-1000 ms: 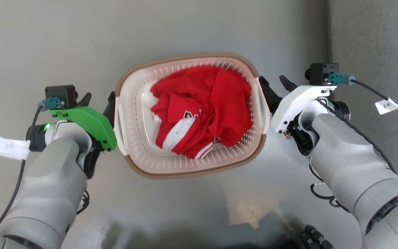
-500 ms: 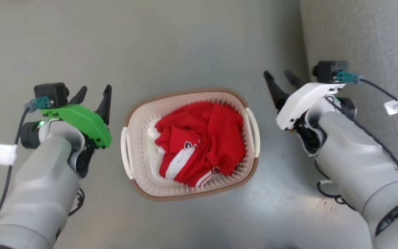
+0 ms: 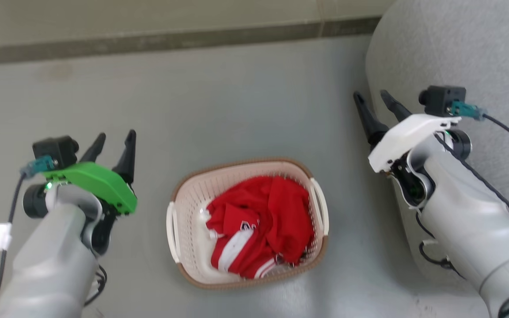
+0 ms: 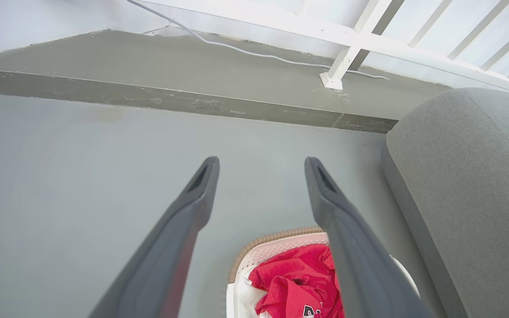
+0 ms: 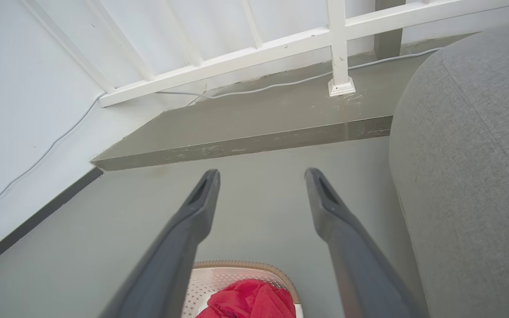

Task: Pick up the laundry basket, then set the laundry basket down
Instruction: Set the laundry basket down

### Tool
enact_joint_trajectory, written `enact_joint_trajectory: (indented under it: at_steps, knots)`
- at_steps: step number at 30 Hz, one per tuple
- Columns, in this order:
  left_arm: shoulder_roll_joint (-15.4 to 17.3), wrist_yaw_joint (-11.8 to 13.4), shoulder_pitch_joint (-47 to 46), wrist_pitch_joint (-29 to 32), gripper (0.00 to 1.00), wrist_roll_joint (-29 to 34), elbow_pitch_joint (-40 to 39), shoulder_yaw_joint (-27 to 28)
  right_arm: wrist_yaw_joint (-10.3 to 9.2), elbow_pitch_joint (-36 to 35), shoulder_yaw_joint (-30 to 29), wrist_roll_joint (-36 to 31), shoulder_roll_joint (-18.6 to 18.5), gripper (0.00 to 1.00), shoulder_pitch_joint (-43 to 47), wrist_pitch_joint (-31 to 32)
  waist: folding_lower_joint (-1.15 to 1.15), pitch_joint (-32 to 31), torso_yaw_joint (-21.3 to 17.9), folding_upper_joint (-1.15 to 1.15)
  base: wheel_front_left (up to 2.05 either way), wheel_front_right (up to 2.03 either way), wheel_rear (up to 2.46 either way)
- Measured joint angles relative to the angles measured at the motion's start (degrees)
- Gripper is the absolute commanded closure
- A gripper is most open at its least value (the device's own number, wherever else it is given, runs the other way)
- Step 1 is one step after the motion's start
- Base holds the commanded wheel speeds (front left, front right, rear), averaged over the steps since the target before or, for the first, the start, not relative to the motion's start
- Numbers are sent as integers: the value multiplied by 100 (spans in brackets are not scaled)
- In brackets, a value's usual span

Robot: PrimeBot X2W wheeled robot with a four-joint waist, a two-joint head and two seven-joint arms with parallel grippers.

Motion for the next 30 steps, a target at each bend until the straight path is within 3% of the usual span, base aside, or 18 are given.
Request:
enact_joint_trajectory:
  at_steps: [9, 17, 30]
  knots:
    - [-5, 18, 787, 0, 0, 309, -605, 528, -237, -687, -437, -426, -70, 0, 817, 0, 0, -734, 58, 0, 0, 0, 0]
    - [-7, 234, 1405, -14, 0, 677, -1244, 921, -427, -1347, -825, -770, -166, 0, 1378, 0, 0, -1277, 95, 0, 0, 0, 0]
    - [-46, 390, 2310, -14, 0, 1081, -2391, 1622, -599, -2349, -1323, -1324, -188, 0, 2246, -1, 0, -1587, 123, 0, 0, 0, 0]
